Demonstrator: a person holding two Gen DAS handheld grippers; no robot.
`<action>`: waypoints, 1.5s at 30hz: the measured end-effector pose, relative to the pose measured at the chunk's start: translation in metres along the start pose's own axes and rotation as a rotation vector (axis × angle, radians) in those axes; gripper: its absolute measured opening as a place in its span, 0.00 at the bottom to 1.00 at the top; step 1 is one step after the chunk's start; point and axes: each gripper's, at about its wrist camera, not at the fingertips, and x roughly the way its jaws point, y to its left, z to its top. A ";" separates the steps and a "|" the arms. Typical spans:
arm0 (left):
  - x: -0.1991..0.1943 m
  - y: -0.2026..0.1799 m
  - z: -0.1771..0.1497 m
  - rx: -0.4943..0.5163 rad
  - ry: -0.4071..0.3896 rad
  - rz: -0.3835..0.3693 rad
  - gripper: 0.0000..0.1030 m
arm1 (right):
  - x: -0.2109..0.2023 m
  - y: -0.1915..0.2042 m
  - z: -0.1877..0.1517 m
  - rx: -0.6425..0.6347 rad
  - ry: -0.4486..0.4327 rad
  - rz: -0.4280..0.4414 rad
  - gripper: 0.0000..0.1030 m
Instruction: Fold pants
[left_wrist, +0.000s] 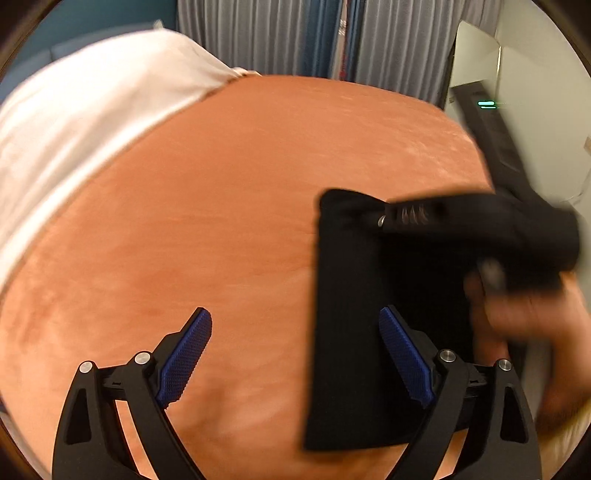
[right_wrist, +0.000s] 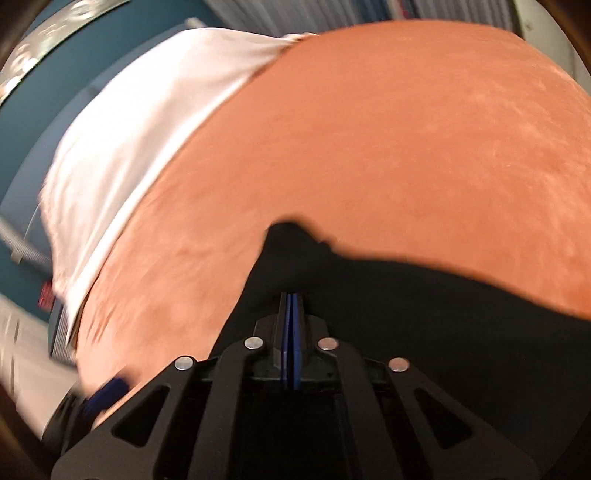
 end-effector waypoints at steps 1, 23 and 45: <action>-0.001 0.005 -0.001 0.015 -0.003 0.034 0.87 | -0.006 -0.003 0.003 0.024 -0.020 -0.011 0.00; -0.023 -0.012 -0.021 0.105 0.023 0.095 0.88 | -0.211 -0.124 -0.187 0.163 -0.307 -0.215 0.43; -0.003 -0.050 -0.048 0.239 0.090 0.138 0.92 | -0.213 -0.142 -0.218 0.221 -0.323 -0.159 0.28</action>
